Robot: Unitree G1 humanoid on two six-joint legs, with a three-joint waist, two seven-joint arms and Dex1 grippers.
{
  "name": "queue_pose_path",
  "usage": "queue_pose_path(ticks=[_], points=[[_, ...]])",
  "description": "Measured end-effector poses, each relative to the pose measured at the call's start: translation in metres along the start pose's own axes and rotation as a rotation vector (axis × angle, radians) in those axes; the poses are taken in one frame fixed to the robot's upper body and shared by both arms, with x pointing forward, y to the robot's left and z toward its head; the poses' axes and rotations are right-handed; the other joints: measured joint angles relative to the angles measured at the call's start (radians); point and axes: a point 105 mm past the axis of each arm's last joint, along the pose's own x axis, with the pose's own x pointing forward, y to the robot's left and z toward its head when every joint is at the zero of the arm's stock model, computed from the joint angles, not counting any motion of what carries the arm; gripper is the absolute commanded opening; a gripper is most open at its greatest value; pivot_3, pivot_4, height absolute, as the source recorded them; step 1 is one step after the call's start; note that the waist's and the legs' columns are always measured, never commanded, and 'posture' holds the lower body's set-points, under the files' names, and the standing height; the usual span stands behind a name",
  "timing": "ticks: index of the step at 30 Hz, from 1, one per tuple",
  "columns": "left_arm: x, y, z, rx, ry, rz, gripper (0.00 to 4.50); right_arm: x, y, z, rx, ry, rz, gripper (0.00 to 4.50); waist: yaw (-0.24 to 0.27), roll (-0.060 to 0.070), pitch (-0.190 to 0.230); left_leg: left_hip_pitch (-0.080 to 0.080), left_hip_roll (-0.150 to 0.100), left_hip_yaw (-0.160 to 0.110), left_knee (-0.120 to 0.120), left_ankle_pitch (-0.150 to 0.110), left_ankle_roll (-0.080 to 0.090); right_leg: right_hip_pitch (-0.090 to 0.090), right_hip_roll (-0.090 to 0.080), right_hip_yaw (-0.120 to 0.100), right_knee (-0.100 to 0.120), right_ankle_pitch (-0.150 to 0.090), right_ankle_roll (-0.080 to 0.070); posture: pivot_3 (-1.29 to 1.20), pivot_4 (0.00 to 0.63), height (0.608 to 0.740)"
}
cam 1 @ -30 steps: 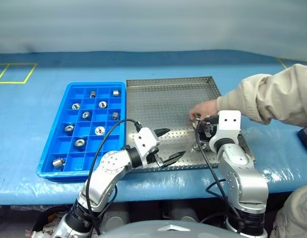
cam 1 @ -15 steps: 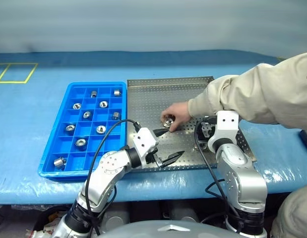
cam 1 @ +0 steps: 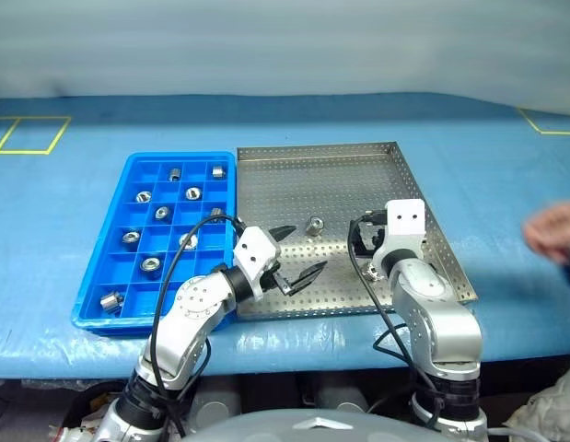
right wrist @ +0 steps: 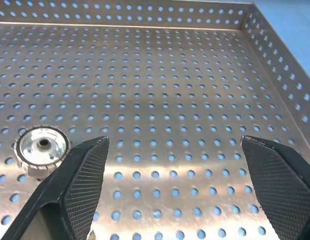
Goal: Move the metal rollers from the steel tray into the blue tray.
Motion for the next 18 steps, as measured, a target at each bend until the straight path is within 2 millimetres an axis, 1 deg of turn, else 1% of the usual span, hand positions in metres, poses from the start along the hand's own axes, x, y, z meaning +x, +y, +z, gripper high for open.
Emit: queue_pose_path(ticks=[3,6,12,16,18], points=[[-0.001,0.002,-0.001,-0.002,0.001,0.013,4.5,0.007,0.003,0.004,-0.002,-0.011,0.009,4.44,0.014,0.0,0.0,0.0,0.0,0.001,-0.001,0.0,0.0,0.0,0.0,0.0,0.0,0.0,0.0,0.15,0.15,0.74],[-0.002,0.002,-0.002,-0.007,0.007,0.019,4.5,0.014,0.006,0.003,-0.007,-0.007,0.02,4.44,0.024,0.0,0.0,-0.001,0.0,0.001,-0.002,0.0,0.0,0.0,0.0,0.0,-0.001,0.0,0.0,0.17,0.15,0.74],[-0.004,0.003,-0.005,-0.007,0.018,0.022,4.5,0.024,0.013,-0.009,-0.014,0.029,0.049,4.44,0.033,0.0,0.0,-0.001,0.0,0.001,-0.002,0.0,0.0,0.0,0.0,0.0,-0.002,0.0,0.0,0.18,0.15,0.74],[-0.006,0.004,-0.006,-0.001,0.027,0.021,4.5,0.026,0.021,-0.005,-0.006,0.013,0.074,4.44,0.034,0.0,0.0,-0.001,0.0,0.001,-0.002,0.0,0.0,0.0,0.0,-0.001,-0.002,0.0,0.0,0.18,0.15,0.74],[-0.006,0.004,-0.007,-0.001,0.028,0.021,4.5,0.027,0.028,0.0,0.003,-0.009,0.096,4.44,0.034,0.0,0.0,-0.001,0.0,0.001,-0.002,0.0,0.0,0.0,0.0,-0.001,-0.002,0.0,0.0,0.18,0.15,0.74]])
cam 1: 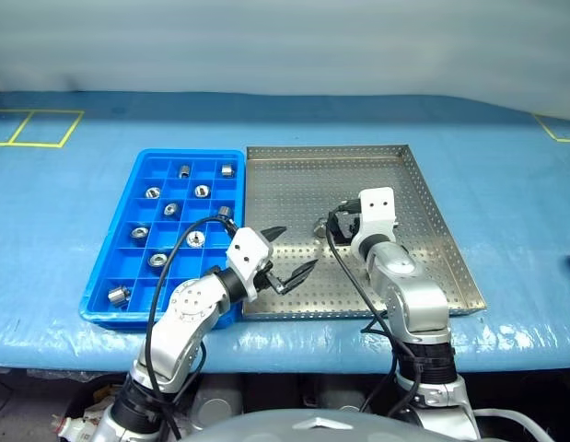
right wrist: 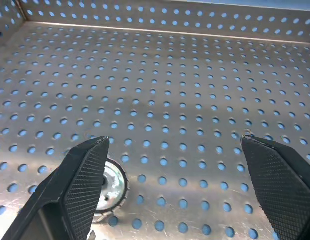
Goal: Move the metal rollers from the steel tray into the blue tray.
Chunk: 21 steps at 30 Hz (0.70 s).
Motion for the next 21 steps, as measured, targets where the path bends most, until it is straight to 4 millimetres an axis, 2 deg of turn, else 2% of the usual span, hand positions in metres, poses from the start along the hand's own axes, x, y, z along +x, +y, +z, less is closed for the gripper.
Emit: queue_pose_path(ticks=[3,7,21], points=[[0.0,0.0,-0.001,0.0,0.002,0.0,4.5,0.001,0.008,0.005,0.021,-0.021,0.025,4.44,0.003,0.0,0.0,0.0,0.0,0.0,0.0,0.0,0.0,0.0,0.0,0.0,0.0,0.0,0.0,0.18,0.15,0.74],[-0.001,0.0,-0.002,-0.004,0.007,0.003,4.5,0.002,0.013,0.003,0.017,-0.014,0.047,4.44,0.005,0.0,0.0,0.0,0.0,0.0,0.0,0.0,0.0,0.0,0.0,0.0,-0.001,0.0,0.0,0.2,0.15,0.74],[-0.002,-0.001,-0.003,-0.009,0.009,0.009,4.5,0.009,0.024,-0.03,0.072,0.098,0.12,4.44,0.008,0.0,0.0,0.0,0.0,0.0,0.0,0.0,0.0,0.0,0.0,0.0,0.0,0.0,0.0,0.21,0.15,0.74]])
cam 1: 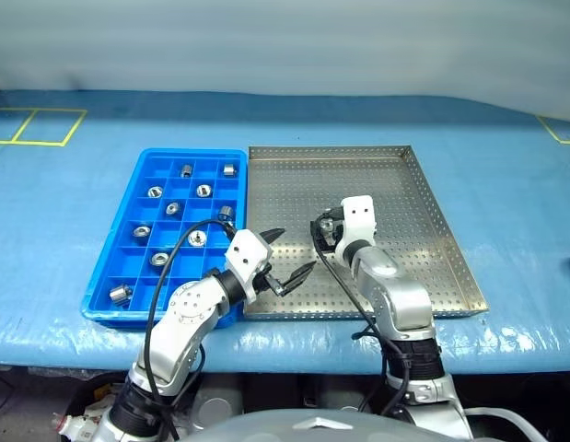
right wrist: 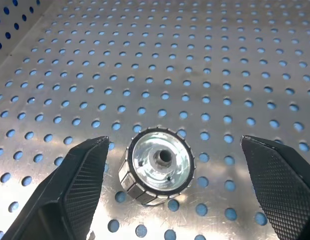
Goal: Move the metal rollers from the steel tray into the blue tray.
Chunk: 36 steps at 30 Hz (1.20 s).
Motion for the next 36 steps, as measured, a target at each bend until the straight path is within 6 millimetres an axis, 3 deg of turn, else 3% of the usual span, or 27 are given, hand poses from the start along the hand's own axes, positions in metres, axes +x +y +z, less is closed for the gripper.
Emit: queue_pose_path(ticks=[4,12,13,18,21,27,36], points=[[0.0,0.0,0.0,-0.002,0.0,0.0,4.5,0.003,0.002,-0.006,0.016,0.014,0.015,4.44,0.0,0.0,0.0,0.0,0.0,0.0,0.0,0.0,0.0,0.0,0.0,0.0,0.0,0.0,0.0,0.2,0.15,0.74],[0.0,-0.001,-0.001,-0.005,0.0,0.001,4.5,0.003,0.003,-0.004,0.014,0.001,0.027,1.93,0.0,0.0,0.0,0.0,0.0,0.0,0.0,0.0,0.0,0.0,0.0,0.0,0.0,0.0,0.0,0.21,0.15,0.74],[0.0,-0.001,-0.001,-0.006,0.001,0.002,4.5,0.003,0.003,-0.004,0.013,0.0,0.028,1.81,0.0,0.0,0.0,0.0,0.0,0.0,0.0,0.0,0.0,0.0,0.0,0.0,0.0,0.0,0.0,0.21,0.15,0.74],[-0.001,-0.001,-0.002,-0.015,0.0,0.023,4.5,0.001,0.003,-0.001,-0.03,-0.008,0.037,1.81,0.001,0.0,0.0,0.0,0.0,0.0,0.0,0.0,0.0,0.0,0.0,0.0,0.0,0.0,0.0,0.25,0.15,0.74],[-0.005,0.003,0.0,-0.019,-0.017,0.08,4.5,-0.002,0.009,0.014,-0.109,-0.046,0.079,1.81,0.001,0.0,0.001,0.0,0.0,-0.001,-0.001,0.0,0.0,-0.001,0.0,0.0,0.0,0.0,0.0,0.27,0.15,0.74],[-0.023,0.018,0.004,-0.003,-0.044,0.197,4.5,-0.012,0.045,0.059,-0.268,-0.167,0.243,1.81,0.019,0.0,0.001,0.0,0.001,-0.001,-0.002,0.0,0.0,-0.001,0.001,-0.002,0.0,-0.001,-0.001,0.34,0.15,0.74],[-0.058,0.025,-0.002,0.019,-0.026,0.313,4.5,-0.017,0.095,0.065,-0.352,-0.15,0.447,1.81,0.079,-0.001,0.002,-0.002,0.001,-0.002,-0.004,0.0,0.0,-0.001,0.0,-0.004,-0.003,-0.001,-0.002,0.44,0.15,0.74]])
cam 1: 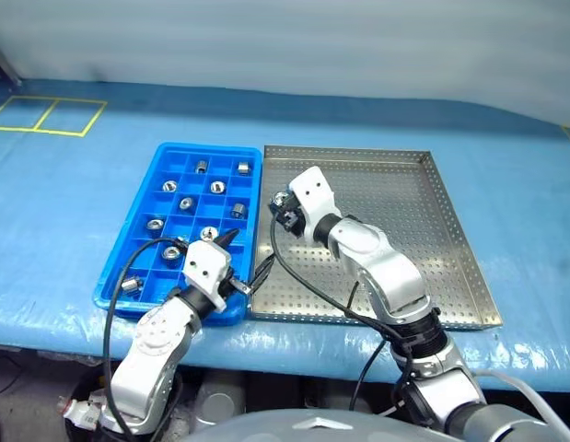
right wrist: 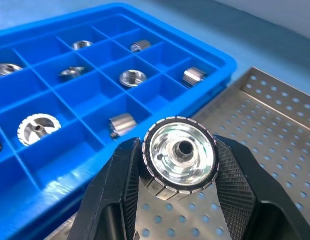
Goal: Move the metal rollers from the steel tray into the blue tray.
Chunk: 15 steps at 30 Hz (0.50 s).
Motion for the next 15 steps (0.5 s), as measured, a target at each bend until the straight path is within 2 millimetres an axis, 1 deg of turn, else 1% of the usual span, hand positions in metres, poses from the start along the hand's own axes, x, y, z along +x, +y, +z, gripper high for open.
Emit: queue_pose_path(ticks=[6,10,15], points=[[-0.019,0.005,-0.001,0.018,0.013,0.034,4.5,0.007,0.03,-0.002,-0.006,0.028,0.119,1.81,0.041,0.0,0.001,-0.001,0.0,-0.001,0.0,0.0,0.0,0.0,-0.001,-0.002,0.0,-0.003,-0.005,0.5,0.15,0.74],[-0.028,0.007,0.0,0.025,0.01,0.059,4.5,0.008,0.041,-0.004,-0.012,0.041,0.171,1.81,0.069,0.0,0.001,-0.001,0.0,-0.001,0.0,0.0,0.0,-0.001,-0.002,-0.003,-0.001,-0.004,-0.006,0.51,0.15,0.74],[-0.033,0.006,-0.004,0.019,0.02,0.069,4.5,0.006,0.049,-0.017,-0.011,0.088,0.21,1.81,0.098,0.0,0.002,-0.002,0.0,-0.001,0.0,0.0,0.0,-0.001,-0.002,-0.005,-0.001,-0.004,-0.006,0.51,0.15,0.74]])
